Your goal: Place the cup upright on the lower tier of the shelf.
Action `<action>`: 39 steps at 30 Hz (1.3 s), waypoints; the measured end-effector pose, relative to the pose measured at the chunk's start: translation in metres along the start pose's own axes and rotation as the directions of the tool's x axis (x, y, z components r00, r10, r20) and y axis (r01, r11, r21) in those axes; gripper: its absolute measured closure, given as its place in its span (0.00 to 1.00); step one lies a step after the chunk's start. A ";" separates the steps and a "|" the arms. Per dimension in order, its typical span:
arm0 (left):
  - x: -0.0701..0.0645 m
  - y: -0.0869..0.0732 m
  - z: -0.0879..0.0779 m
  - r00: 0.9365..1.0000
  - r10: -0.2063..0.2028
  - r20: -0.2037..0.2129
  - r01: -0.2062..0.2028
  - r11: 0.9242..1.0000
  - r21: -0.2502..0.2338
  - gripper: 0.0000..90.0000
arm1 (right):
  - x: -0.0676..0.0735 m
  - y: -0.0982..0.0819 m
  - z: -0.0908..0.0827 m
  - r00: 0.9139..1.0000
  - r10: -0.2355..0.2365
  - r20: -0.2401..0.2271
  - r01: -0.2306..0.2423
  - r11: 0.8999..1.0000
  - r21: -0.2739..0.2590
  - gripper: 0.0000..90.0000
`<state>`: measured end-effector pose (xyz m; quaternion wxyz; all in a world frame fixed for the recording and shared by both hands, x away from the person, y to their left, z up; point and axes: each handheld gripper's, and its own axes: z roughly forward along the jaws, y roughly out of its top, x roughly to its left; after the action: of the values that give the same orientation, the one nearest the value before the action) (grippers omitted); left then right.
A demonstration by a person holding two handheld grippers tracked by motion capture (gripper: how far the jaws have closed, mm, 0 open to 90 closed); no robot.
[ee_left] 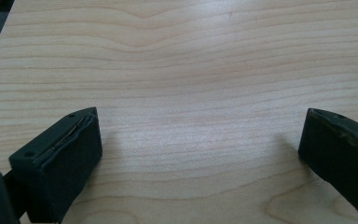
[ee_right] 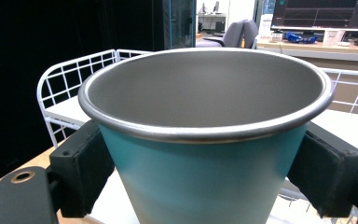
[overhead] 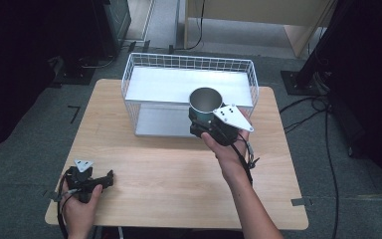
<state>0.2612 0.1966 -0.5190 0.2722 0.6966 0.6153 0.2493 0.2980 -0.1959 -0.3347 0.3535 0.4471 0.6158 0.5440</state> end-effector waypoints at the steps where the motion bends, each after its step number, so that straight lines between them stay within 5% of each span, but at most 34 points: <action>1: 0.000 0.000 0.000 1.000 0.000 0.000 0.000 1.000 0.000 0.00 | -0.001 0.001 0.001 1.000 -0.003 0.002 0.003 1.000 -0.004 0.16; 39: -0.001 0.000 0.000 1.000 0.006 0.012 -0.006 1.000 -0.002 0.00 | -0.003 0.034 0.055 0.998 0.036 0.052 -0.034 0.999 -0.031 0.16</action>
<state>0.2611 0.1959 -0.5191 0.2758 0.6997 0.6112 0.2466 0.3556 -0.1785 -0.3099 0.3667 0.4664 0.5901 0.5476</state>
